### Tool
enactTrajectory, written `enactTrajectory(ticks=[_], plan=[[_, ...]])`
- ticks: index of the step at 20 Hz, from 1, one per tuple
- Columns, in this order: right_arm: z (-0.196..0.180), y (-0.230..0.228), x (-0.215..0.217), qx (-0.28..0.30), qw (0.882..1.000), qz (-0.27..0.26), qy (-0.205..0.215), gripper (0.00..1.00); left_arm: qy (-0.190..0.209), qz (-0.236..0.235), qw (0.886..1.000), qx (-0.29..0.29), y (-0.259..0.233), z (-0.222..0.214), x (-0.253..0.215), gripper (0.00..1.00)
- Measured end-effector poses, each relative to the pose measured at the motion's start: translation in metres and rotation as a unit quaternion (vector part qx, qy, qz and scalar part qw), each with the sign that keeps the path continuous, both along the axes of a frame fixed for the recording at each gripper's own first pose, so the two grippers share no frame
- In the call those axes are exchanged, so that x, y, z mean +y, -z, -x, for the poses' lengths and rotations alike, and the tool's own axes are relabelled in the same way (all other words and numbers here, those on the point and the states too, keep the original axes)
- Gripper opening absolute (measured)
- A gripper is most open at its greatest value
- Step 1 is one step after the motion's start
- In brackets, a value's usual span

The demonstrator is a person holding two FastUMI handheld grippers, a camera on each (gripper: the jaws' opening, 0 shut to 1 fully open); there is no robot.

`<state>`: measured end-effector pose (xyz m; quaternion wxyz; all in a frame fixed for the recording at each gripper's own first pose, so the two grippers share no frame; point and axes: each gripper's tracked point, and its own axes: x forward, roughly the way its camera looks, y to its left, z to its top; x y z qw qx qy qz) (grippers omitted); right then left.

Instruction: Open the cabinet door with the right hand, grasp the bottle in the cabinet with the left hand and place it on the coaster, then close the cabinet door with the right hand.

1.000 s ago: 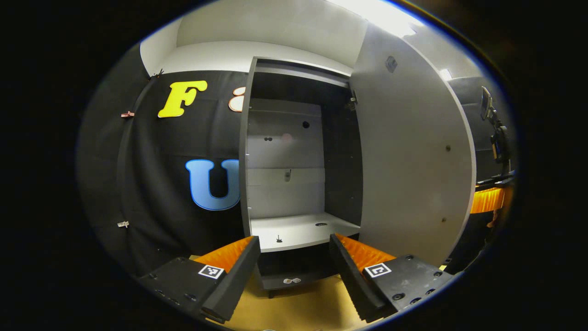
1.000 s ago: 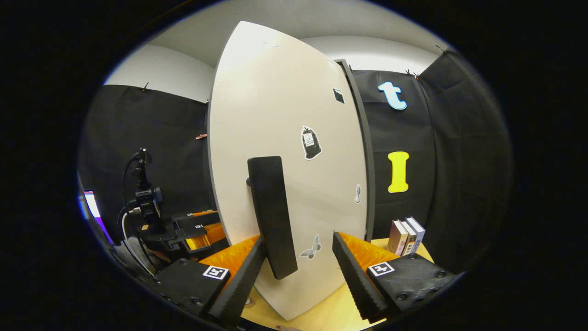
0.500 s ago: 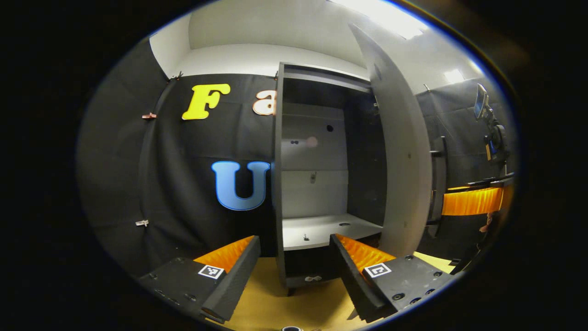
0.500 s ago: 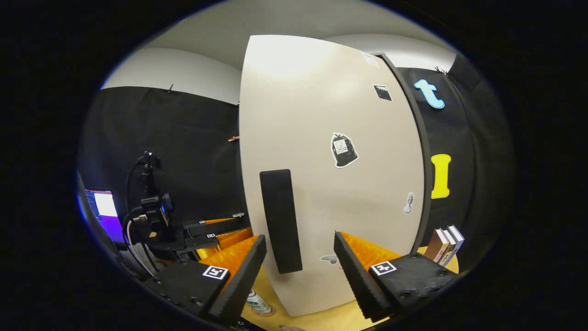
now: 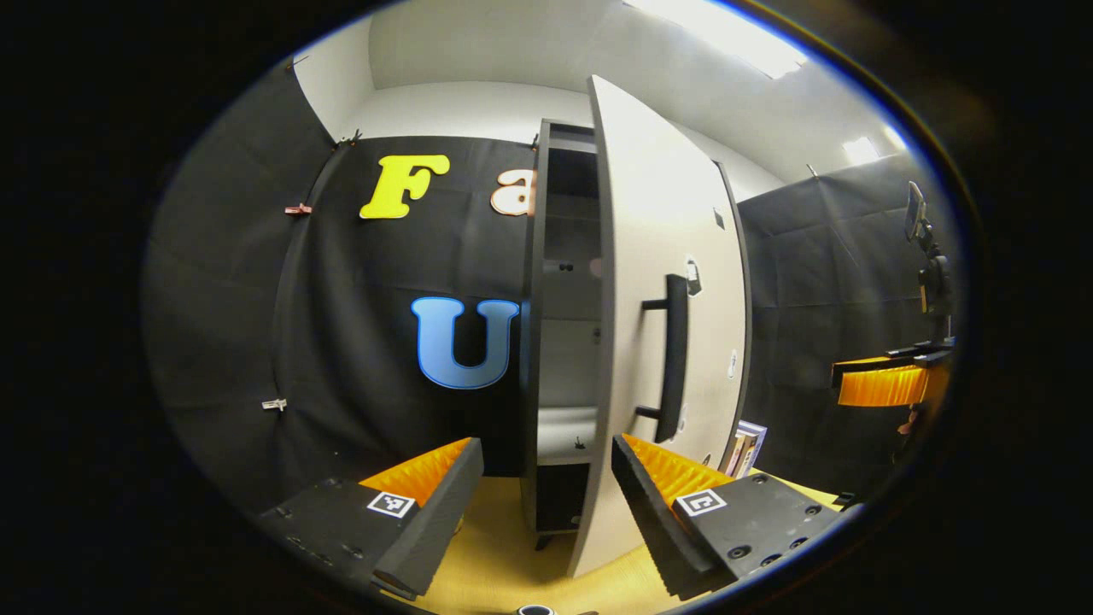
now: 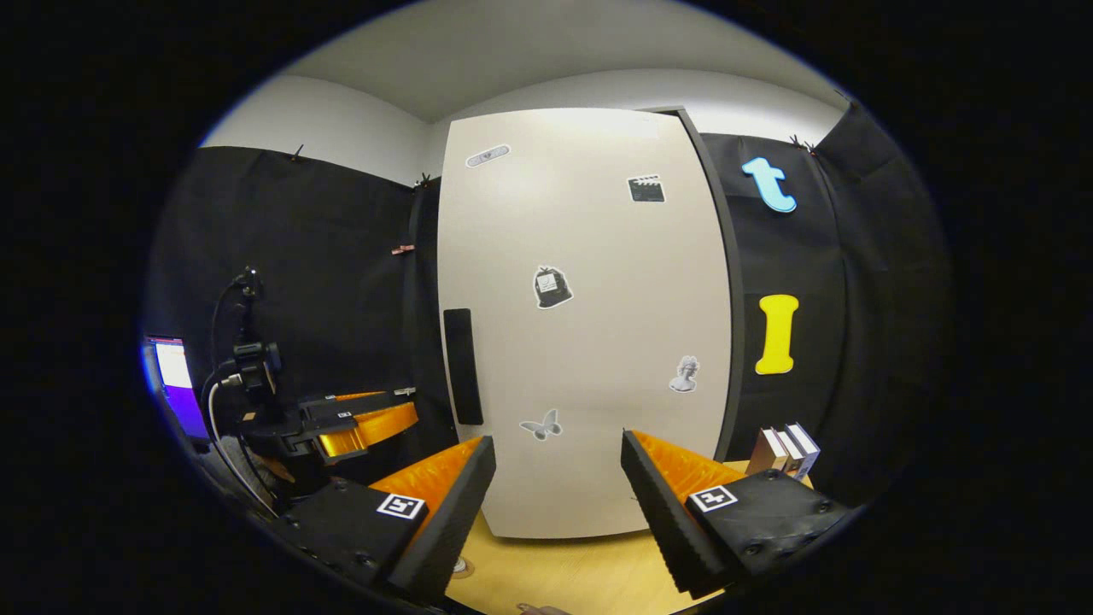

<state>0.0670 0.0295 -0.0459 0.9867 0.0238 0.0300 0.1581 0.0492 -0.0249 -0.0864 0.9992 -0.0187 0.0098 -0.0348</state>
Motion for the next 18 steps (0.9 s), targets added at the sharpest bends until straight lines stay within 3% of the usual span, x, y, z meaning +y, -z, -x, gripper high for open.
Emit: enactTrajectory(ticks=[7,18], plan=[[0.015,-0.009,-0.021,-0.007,1.000,0.006,0.028,0.96,0.014,0.006,1.000,0.003,-0.003,0.001,-0.018,0.95],[0.019,-0.010,-0.007,-0.024,0.995,0.026,0.098,0.96,0.070,0.005,0.998,-0.001,-0.021,0.012,-0.005,0.95]])
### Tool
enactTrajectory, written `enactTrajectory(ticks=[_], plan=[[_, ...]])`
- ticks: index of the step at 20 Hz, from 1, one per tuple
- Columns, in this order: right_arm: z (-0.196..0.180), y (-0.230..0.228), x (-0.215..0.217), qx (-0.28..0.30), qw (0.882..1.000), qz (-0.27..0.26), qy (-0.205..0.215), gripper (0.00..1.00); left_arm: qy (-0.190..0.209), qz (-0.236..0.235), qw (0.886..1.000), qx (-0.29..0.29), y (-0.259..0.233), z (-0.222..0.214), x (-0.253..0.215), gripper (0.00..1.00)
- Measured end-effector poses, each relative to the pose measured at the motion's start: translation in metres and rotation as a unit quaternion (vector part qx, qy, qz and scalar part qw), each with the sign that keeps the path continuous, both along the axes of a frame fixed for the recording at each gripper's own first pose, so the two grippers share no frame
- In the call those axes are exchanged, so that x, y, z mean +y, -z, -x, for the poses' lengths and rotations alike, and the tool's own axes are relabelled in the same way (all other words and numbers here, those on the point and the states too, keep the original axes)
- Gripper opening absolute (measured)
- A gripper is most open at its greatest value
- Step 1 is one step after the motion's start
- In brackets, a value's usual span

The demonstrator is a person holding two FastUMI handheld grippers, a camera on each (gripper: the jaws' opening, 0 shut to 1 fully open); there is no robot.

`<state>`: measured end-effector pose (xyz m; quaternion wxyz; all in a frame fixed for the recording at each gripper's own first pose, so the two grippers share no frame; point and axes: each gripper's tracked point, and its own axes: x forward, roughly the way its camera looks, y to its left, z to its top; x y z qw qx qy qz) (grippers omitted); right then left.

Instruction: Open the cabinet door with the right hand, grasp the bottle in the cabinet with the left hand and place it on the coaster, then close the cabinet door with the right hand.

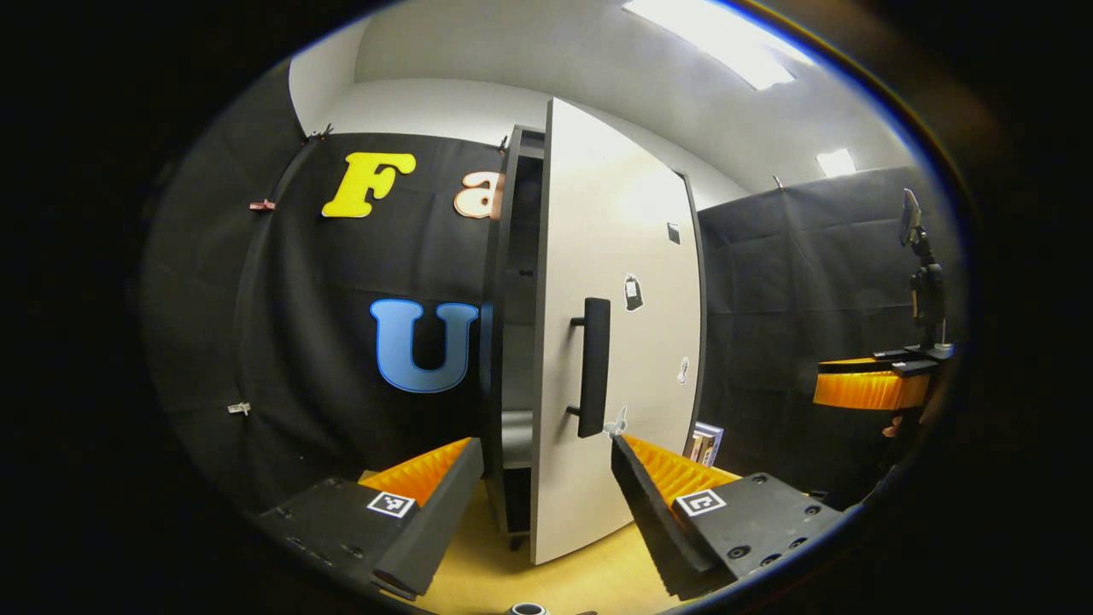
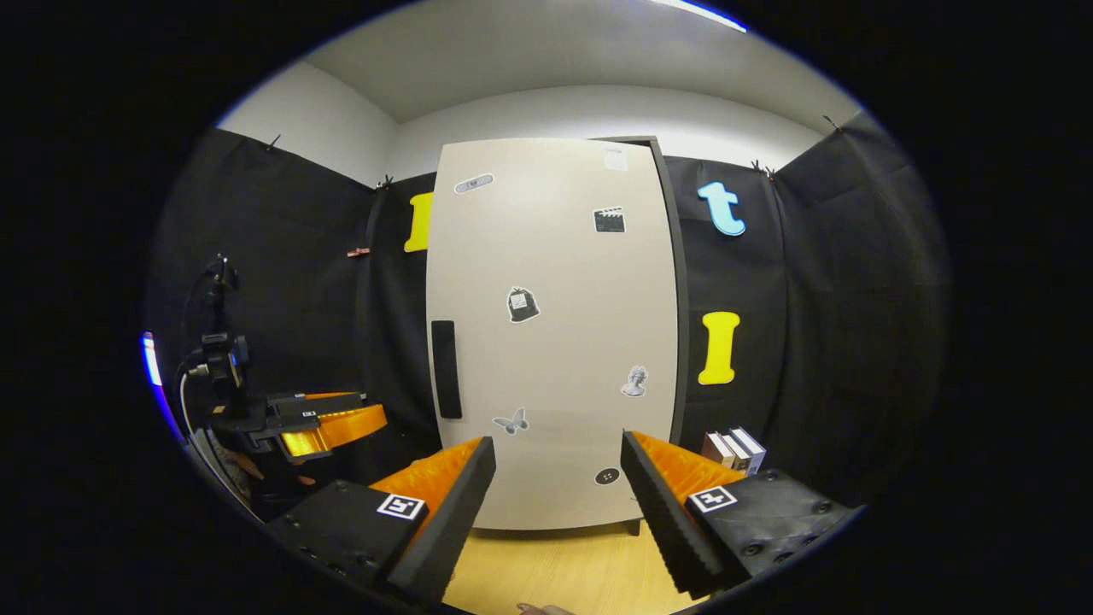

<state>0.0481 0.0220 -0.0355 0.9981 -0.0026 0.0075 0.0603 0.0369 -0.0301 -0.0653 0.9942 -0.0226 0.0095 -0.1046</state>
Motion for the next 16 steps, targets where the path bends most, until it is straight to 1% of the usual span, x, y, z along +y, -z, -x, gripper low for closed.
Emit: enactTrajectory(ticks=[1,3,6,10,12,13,14,16], plan=[[0.002,0.002,0.003,0.002,1.000,0.003,0.002,0.95,0.000,-0.002,1.000,-0.001,-0.001,0.000,0.000,0.94],[0.004,0.005,0.004,0.006,1.000,0.005,0.009,0.96,0.003,-0.002,1.000,0.002,0.000,0.002,-0.003,0.95],[0.008,0.002,0.007,0.003,1.000,-0.001,0.008,0.97,0.002,-0.002,1.000,0.008,0.002,0.007,-0.006,0.95],[0.012,-0.003,-0.002,0.000,1.000,-0.001,0.022,0.98,0.000,-0.006,1.000,0.005,0.000,0.011,-0.007,0.95],[0.012,0.000,-0.009,0.007,0.999,0.000,0.038,0.98,0.000,-0.010,1.000,0.003,-0.001,0.011,-0.008,0.94],[0.011,0.003,-0.013,0.012,0.999,0.000,0.046,0.98,0.000,-0.010,1.000,0.004,-0.001,0.010,-0.009,0.96],[0.009,0.004,-0.016,0.016,0.999,-0.001,0.050,0.98,0.001,-0.009,1.000,0.004,-0.001,0.010,-0.010,0.95],[0.005,0.006,-0.016,0.019,0.999,-0.008,0.047,0.98,0.003,-0.010,1.000,0.007,0.001,0.010,-0.011,0.95]])
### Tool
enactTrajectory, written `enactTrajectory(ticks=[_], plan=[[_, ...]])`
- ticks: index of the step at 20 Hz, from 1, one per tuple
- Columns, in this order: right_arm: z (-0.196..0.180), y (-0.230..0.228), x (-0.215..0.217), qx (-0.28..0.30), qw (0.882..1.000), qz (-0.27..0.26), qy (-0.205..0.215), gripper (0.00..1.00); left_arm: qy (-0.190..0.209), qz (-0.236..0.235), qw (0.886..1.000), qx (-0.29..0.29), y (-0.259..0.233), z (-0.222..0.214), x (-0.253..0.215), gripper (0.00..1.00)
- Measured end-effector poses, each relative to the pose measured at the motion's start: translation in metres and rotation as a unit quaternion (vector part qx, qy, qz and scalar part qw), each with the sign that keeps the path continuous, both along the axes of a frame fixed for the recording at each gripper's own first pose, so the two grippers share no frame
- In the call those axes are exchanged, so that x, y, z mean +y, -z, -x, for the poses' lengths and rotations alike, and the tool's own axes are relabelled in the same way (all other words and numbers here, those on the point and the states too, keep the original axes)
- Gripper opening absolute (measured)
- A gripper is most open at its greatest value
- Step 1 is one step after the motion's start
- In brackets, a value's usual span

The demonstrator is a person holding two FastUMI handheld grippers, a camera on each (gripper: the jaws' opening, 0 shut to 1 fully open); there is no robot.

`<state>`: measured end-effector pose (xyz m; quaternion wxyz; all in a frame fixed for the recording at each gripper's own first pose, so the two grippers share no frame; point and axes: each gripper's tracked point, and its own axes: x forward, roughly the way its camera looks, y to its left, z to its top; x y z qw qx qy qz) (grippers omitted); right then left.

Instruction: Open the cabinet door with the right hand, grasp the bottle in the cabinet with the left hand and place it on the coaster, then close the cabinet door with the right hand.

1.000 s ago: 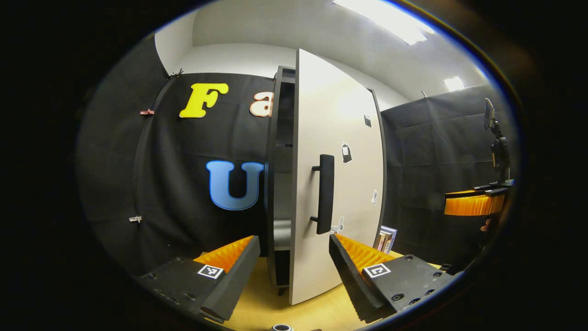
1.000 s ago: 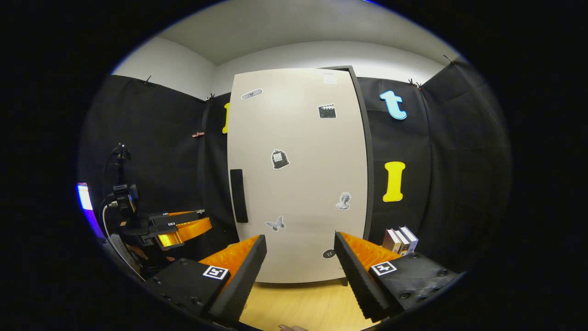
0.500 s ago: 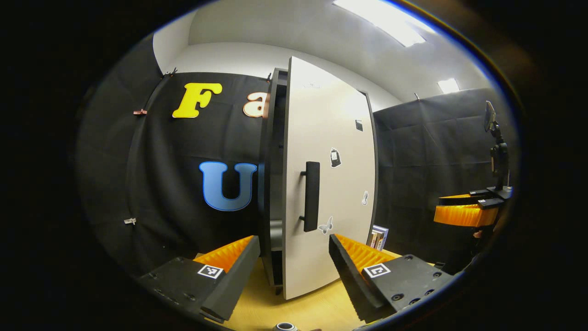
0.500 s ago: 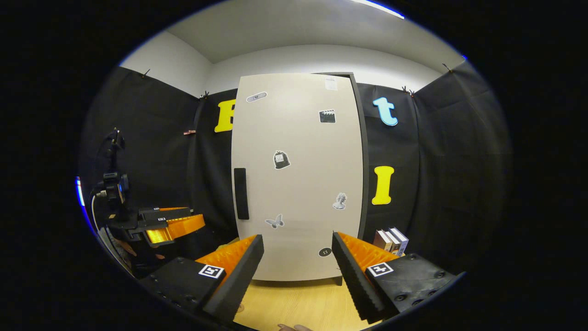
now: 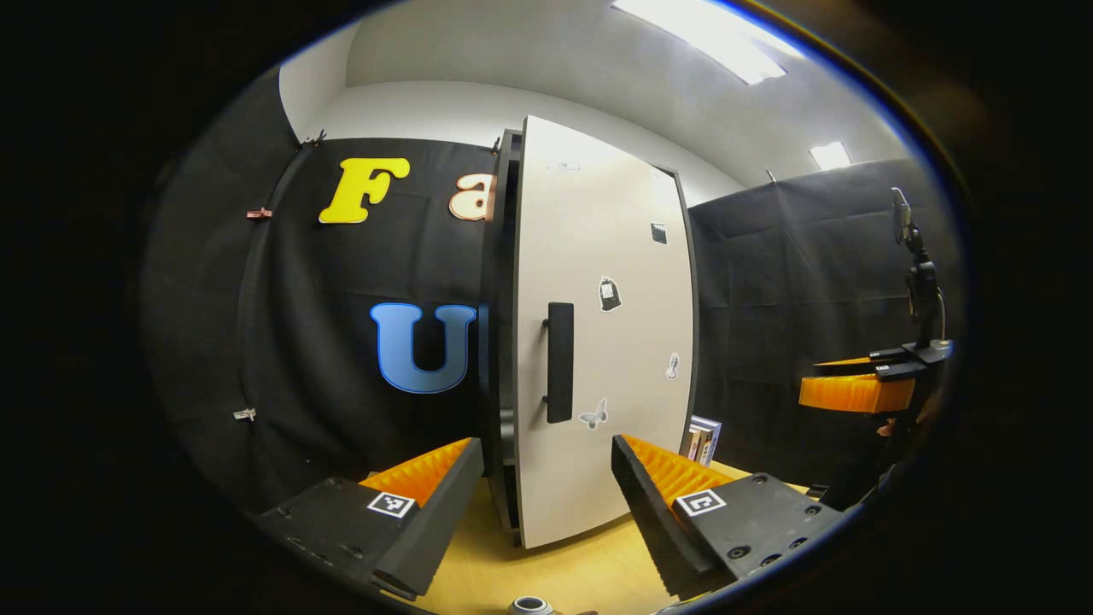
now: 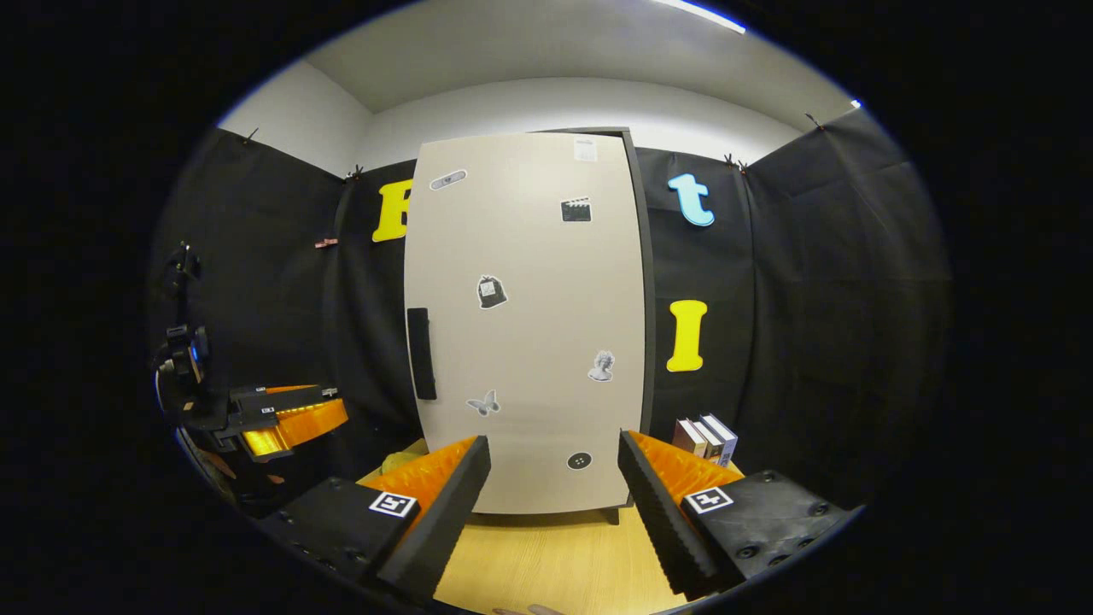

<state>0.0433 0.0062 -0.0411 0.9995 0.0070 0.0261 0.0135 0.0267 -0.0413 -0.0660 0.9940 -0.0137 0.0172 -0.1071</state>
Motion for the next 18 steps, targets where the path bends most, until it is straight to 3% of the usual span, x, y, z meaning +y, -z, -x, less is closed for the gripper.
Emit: enactTrajectory(ticks=[6,18], plan=[[-0.007,-0.004,-0.008,-0.016,0.999,0.041,0.019,0.98,-0.002,0.007,1.000,0.005,0.004,-0.005,-0.005,0.95],[-0.014,-0.008,-0.008,-0.017,0.999,0.037,0.010,0.98,-0.002,0.002,1.000,0.007,0.002,-0.013,-0.011,0.95]])
